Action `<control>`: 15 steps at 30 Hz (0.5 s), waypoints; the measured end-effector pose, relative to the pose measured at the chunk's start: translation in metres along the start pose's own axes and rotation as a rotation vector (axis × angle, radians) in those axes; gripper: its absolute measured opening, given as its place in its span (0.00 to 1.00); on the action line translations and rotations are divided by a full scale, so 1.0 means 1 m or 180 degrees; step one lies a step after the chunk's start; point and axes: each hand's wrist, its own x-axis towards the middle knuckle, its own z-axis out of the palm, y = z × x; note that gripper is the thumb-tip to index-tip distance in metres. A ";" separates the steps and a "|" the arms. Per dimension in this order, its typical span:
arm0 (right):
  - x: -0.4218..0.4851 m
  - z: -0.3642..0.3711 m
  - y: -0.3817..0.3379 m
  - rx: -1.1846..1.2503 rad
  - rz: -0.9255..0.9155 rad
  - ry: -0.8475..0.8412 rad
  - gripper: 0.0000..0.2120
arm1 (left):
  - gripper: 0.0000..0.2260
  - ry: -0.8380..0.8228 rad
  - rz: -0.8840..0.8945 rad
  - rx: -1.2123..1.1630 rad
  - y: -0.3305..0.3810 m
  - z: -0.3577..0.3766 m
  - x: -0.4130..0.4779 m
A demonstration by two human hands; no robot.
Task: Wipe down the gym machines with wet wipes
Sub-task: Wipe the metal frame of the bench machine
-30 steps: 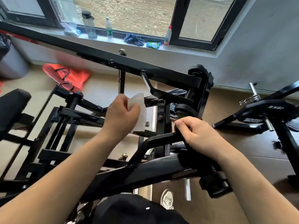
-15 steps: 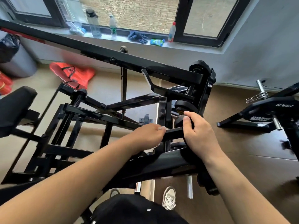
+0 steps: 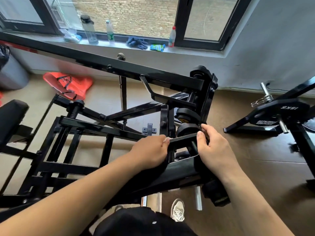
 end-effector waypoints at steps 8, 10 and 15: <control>0.005 -0.002 0.005 0.0020 0.0056 -0.0136 0.19 | 0.12 0.0258 0.0594 0.0368 0.001 0.002 -0.002; 0.005 -0.001 0.005 -0.0045 -0.0019 -0.0137 0.19 | 0.12 0.0121 0.0422 0.0081 -0.032 -0.001 -0.014; 0.007 0.000 0.000 -0.0008 -0.0042 -0.0043 0.18 | 0.15 0.0124 0.0193 -0.0329 -0.048 0.000 -0.027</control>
